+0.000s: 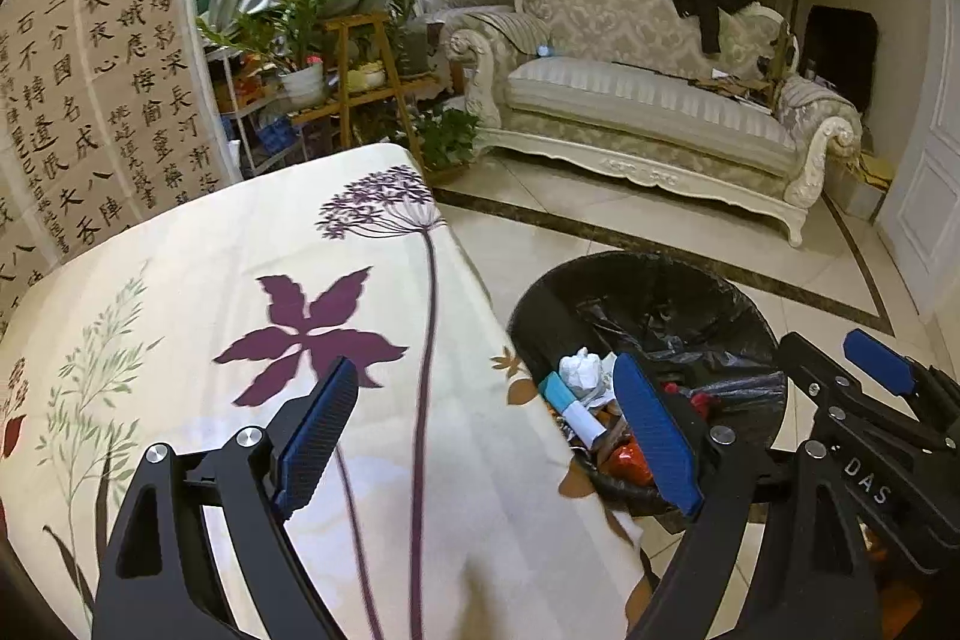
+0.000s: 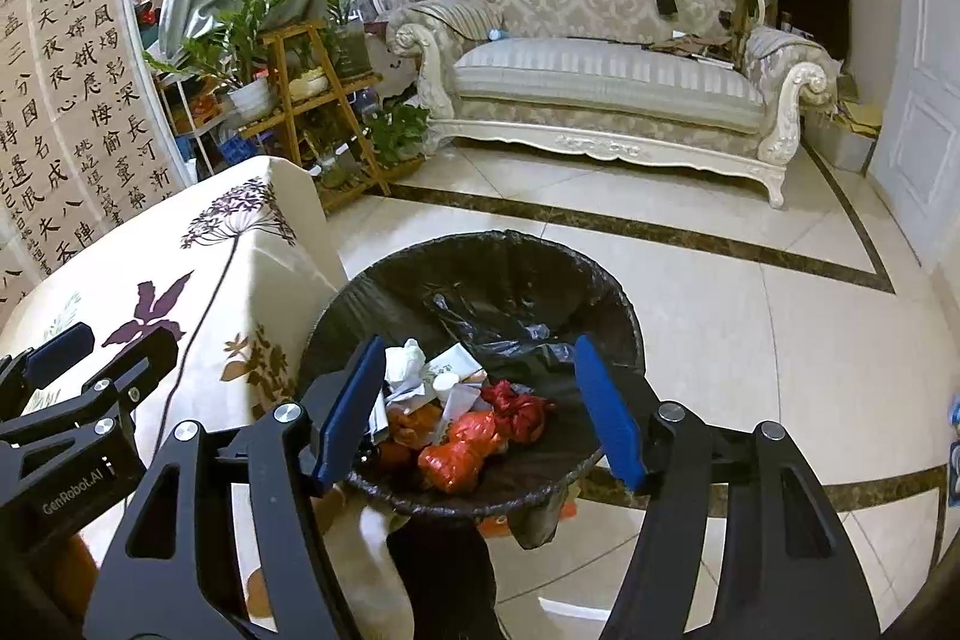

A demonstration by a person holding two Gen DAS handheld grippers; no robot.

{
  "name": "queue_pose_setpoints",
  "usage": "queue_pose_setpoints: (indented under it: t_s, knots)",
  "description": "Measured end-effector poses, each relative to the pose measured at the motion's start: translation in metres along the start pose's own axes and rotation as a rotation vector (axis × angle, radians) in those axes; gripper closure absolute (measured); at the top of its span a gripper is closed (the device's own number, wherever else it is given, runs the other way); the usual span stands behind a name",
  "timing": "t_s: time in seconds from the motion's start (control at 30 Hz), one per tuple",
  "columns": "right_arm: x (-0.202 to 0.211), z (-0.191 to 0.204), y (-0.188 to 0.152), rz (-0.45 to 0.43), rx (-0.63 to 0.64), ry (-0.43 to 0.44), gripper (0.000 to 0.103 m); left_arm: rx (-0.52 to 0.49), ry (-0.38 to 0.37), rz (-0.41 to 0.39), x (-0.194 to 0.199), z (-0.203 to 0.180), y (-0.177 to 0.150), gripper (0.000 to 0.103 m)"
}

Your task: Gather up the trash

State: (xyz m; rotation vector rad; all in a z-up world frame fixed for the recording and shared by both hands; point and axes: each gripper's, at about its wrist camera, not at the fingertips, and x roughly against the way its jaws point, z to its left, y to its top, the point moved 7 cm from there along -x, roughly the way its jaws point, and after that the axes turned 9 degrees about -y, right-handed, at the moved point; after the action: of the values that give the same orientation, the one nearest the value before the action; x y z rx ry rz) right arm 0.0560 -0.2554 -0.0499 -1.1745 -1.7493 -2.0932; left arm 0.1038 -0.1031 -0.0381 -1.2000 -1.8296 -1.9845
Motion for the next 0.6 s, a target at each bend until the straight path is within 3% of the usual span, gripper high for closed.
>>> queue_pose_setpoints:
  t_s: [0.6]
  knots:
    - [0.030, 0.007, -0.003, -0.041, 0.013, 0.009, 0.038, 0.022, 0.015, -0.048, 0.031, 0.010, -0.007, 0.019]
